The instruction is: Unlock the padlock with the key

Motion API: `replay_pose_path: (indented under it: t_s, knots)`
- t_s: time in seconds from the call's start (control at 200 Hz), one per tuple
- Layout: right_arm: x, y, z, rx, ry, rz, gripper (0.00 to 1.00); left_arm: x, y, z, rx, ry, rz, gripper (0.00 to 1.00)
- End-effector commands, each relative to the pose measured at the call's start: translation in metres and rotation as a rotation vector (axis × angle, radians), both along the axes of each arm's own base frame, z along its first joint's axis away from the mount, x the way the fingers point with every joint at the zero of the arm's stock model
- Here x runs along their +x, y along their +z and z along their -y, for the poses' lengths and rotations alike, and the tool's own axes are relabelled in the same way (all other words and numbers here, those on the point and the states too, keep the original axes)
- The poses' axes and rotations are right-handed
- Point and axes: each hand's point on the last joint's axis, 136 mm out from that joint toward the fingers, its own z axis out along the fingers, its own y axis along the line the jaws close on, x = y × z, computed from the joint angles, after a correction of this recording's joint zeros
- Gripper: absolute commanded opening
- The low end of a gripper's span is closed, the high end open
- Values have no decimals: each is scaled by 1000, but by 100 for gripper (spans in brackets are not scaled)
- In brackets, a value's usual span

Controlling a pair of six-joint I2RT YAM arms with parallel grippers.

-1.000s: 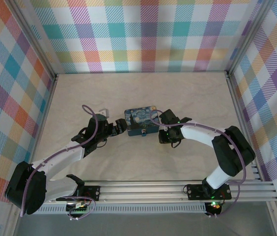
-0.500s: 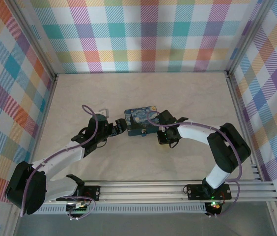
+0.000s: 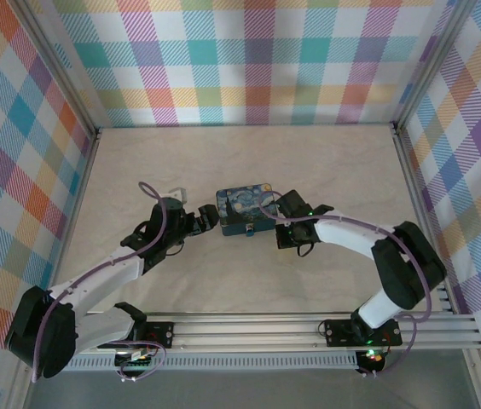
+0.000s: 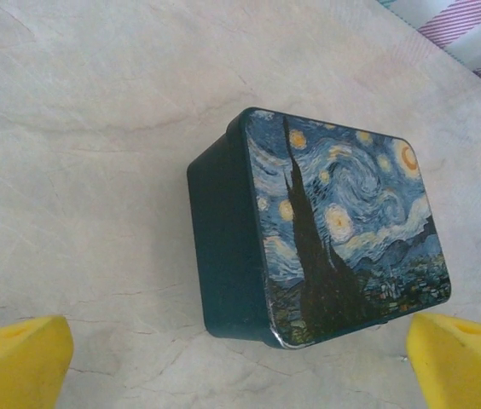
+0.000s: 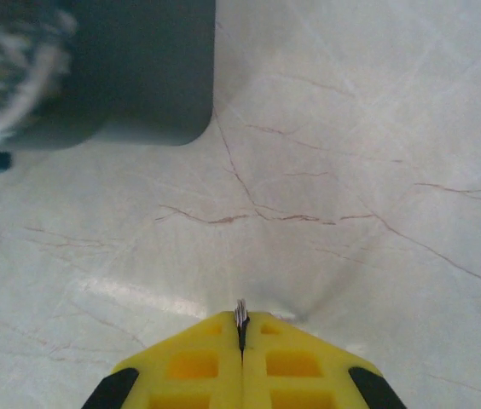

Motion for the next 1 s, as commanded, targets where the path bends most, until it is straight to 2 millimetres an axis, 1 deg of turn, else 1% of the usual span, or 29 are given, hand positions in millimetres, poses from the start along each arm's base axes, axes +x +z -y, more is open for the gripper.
replay_pose_path:
  t_s: [0.0,0.085,0.195,0.31,0.415,0.505,0.645,0.78,0.925,0.995]
  knots:
    - [5,20,-4,23,68,101,0,0,25,6,-36,-6,28,100]
    - [8,36,-10,54,125,170,0,-1,33,8,-57,-13,19,100]
    - [12,62,-18,99,212,283,0,-4,41,13,-77,-27,-21,100]
    - [13,89,-28,150,303,384,0,-7,50,23,-126,-53,-62,100]
    - [12,112,-35,196,352,449,0,-8,62,35,-201,-84,-83,100]
    - [10,127,-41,243,371,481,0,-8,69,41,-273,-67,-128,100]
    - [5,150,-51,338,399,538,0,-7,82,56,-428,-60,-174,99]
    - [-1,166,-59,403,458,610,0,-4,90,67,-558,-46,-223,98]
    - [-6,175,-64,425,521,668,0,-2,89,78,-663,-33,-300,96]
    - [-8,180,-66,444,546,689,0,-1,87,83,-716,-26,-327,93]
